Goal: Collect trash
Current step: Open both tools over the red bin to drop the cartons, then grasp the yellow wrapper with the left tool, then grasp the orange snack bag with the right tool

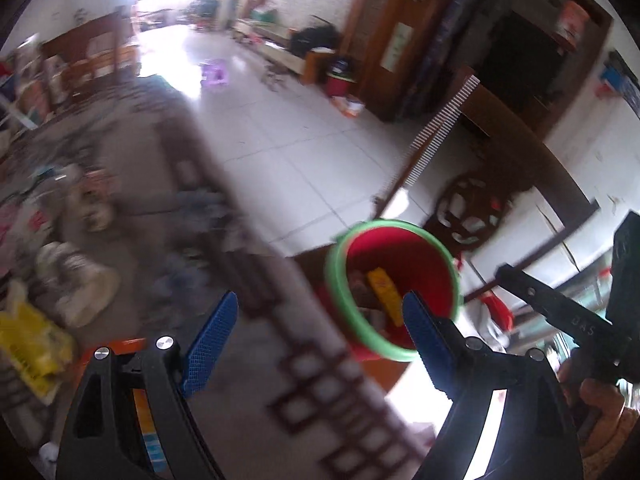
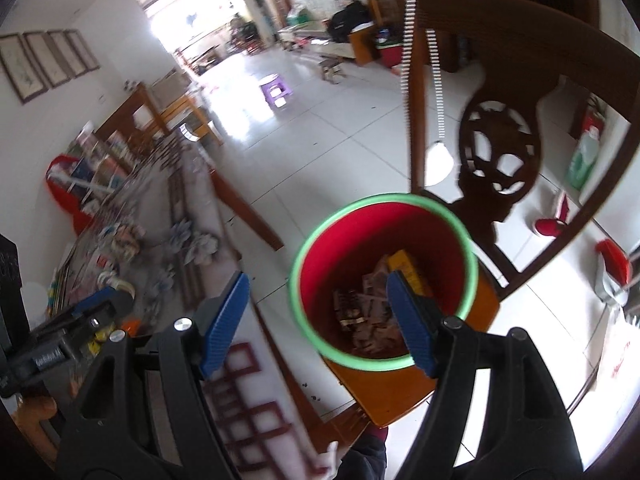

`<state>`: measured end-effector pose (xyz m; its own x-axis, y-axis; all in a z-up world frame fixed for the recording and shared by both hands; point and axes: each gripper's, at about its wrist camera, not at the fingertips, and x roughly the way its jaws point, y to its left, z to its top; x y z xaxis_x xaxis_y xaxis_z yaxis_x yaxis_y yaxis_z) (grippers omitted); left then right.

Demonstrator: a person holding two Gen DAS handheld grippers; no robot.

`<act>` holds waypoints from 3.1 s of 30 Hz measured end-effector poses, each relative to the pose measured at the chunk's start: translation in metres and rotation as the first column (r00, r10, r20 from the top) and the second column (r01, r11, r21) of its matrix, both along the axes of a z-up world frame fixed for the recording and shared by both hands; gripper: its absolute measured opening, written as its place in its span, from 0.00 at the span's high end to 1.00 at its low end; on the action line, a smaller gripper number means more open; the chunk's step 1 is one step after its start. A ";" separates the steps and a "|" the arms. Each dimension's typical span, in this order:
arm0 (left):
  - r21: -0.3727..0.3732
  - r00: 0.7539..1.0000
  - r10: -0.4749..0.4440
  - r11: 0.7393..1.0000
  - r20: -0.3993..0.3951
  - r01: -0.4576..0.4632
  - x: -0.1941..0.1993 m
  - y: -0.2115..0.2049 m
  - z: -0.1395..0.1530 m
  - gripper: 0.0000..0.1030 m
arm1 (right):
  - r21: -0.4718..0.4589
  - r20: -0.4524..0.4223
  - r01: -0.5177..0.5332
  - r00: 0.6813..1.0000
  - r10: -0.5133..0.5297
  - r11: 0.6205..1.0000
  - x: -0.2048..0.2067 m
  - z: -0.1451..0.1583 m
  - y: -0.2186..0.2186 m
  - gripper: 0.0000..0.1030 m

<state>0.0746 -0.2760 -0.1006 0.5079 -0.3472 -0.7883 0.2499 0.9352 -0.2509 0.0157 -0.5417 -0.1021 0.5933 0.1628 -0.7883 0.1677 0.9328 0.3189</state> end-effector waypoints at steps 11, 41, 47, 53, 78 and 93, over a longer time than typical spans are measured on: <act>0.042 0.911 0.410 0.912 -0.036 -0.409 -0.015 0.186 -0.021 0.22 | -0.030 -0.017 -0.129 0.992 0.129 0.991 0.003 0.002 0.078 0.31; -0.119 0.912 0.301 0.932 -0.278 -0.344 0.000 0.290 -0.089 0.73 | -0.068 -0.030 -0.204 0.979 0.203 0.977 -0.025 0.008 0.238 0.28; -0.040 0.929 0.244 0.963 -0.277 -0.265 -0.026 0.317 -0.090 0.73 | -0.065 -0.028 -0.280 0.960 0.279 0.958 -0.010 0.007 0.283 0.28; -0.013 0.918 0.273 0.957 -0.288 -0.289 -0.044 0.353 -0.097 0.69 | -0.076 -0.039 -0.326 0.945 0.324 0.942 0.005 0.004 0.313 0.28; 0.006 0.930 0.305 0.951 -0.205 -0.310 -0.044 0.348 -0.090 0.72 | -0.043 -0.223 -0.328 0.924 0.310 0.944 0.017 -0.050 0.323 0.20; 0.002 0.954 0.278 0.960 -0.112 -0.279 -0.054 0.328 -0.054 0.71 | 0.010 -0.225 -0.397 0.893 0.389 0.918 0.009 -0.052 0.331 0.62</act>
<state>0.0211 0.0523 -0.1549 0.4961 -0.2158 -0.8410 -0.0501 0.9599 -0.2759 0.0244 -0.2103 -0.1537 0.2998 0.3171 -0.8998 -0.1535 0.9469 0.2825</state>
